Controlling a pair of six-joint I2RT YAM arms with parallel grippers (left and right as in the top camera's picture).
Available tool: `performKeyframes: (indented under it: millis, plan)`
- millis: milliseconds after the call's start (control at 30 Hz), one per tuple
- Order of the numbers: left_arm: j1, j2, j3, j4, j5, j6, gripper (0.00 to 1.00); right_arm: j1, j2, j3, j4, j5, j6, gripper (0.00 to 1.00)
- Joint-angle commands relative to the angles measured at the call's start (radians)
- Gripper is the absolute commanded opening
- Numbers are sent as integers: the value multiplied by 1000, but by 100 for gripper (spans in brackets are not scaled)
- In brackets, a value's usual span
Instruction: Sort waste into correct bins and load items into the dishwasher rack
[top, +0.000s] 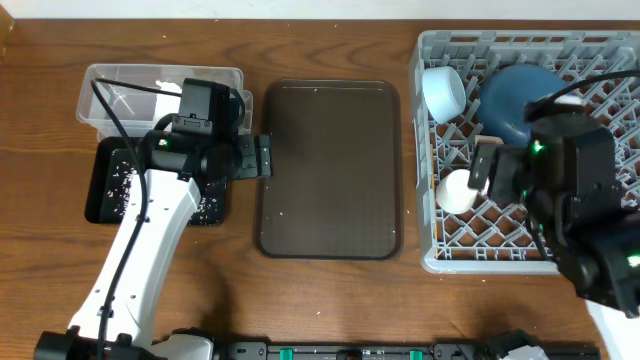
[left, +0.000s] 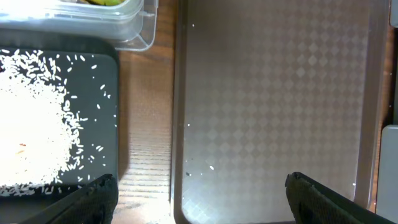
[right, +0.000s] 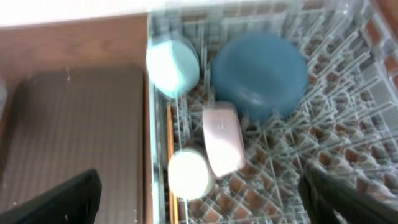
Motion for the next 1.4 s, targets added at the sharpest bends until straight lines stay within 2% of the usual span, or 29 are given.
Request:
performKeyframes:
  millis: [0,100,200,333,600,900,1033,1367]
  plan:
    - [3,-11,17,-3,-14,6,89,-85,-105,-163,145,-63,-42,99]
    - [3,-11,17,-3,-14,6,89,-165,-230,-368,365,-186,-114,99]
    - [3,-11,17,-3,-14,6,89,-213,-371,-561,513,-220,-160,99]
    - [3,-11,17,-3,-14,6,89,-217,-579,-771,576,-220,-216,99]
    - [3,-11,17,-3,-14,6,89,-238,-885,-1053,649,-220,-231,99]
    - [3,-11,17,-3,-14,6,89,-238,-1020,-1293,927,-278,-230,99]
    - [3,-11,17,-3,-14,6,89,-238,-1062,-1360,992,-280,-227,99]
    - [3,-11,17,-3,-14,6,89,-238,-1062,-1363,960,-280,-227,99]
